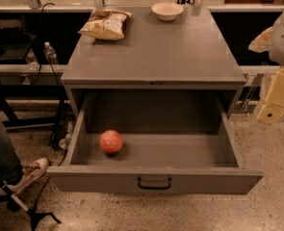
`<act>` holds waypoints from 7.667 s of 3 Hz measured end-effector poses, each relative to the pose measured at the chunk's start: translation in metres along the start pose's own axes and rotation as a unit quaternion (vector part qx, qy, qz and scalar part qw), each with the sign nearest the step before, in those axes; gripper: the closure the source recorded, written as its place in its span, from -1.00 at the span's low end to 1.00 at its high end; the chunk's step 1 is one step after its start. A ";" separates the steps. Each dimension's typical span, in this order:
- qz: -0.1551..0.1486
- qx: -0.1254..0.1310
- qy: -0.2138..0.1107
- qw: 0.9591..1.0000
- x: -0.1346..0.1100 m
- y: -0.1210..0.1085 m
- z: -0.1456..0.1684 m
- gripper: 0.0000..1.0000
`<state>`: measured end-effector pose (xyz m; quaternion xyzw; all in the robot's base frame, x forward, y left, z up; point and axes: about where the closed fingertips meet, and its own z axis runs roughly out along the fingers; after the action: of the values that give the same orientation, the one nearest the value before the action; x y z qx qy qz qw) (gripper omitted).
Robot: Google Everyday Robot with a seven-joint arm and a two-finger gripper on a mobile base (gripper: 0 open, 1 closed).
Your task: Pick apple from top drawer and place on counter
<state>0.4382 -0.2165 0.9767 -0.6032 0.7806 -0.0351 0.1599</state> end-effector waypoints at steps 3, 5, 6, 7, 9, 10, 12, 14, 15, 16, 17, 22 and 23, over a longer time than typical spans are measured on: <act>0.021 -0.099 -0.108 0.989 -0.037 -0.004 0.106 -1.00; 0.056 -0.136 -0.206 0.967 -0.071 -0.001 0.173 -1.00; 0.083 -0.155 -0.225 0.958 -0.069 0.008 0.211 -1.00; 0.112 -0.167 -0.259 0.945 -0.076 0.013 0.269 -1.00; 0.160 -0.112 -0.341 0.920 -0.130 0.003 0.353 -1.00; 0.159 -0.114 -0.337 0.921 -0.133 0.005 0.357 -1.00; 0.132 -0.132 -0.342 0.921 -0.181 0.028 0.392 -1.00; 0.117 -0.164 -0.372 0.906 -0.227 0.049 0.426 -1.00; 0.108 -0.172 -0.395 0.896 -0.242 0.058 0.426 -1.00; 0.100 -0.170 -0.414 0.889 -0.250 0.067 0.418 -1.00; 0.087 -0.166 -0.430 0.883 -0.258 0.073 0.408 -1.00; 0.093 -0.178 -0.452 0.869 -0.263 0.080 0.409 0.61; 0.092 -0.159 -0.465 0.866 -0.256 0.070 0.392 1.00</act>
Offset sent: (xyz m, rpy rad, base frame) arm 0.0521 0.0499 -0.1014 0.2789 0.1855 0.0821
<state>0.5439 0.1002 0.6418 -0.4928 0.6627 0.3890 0.4082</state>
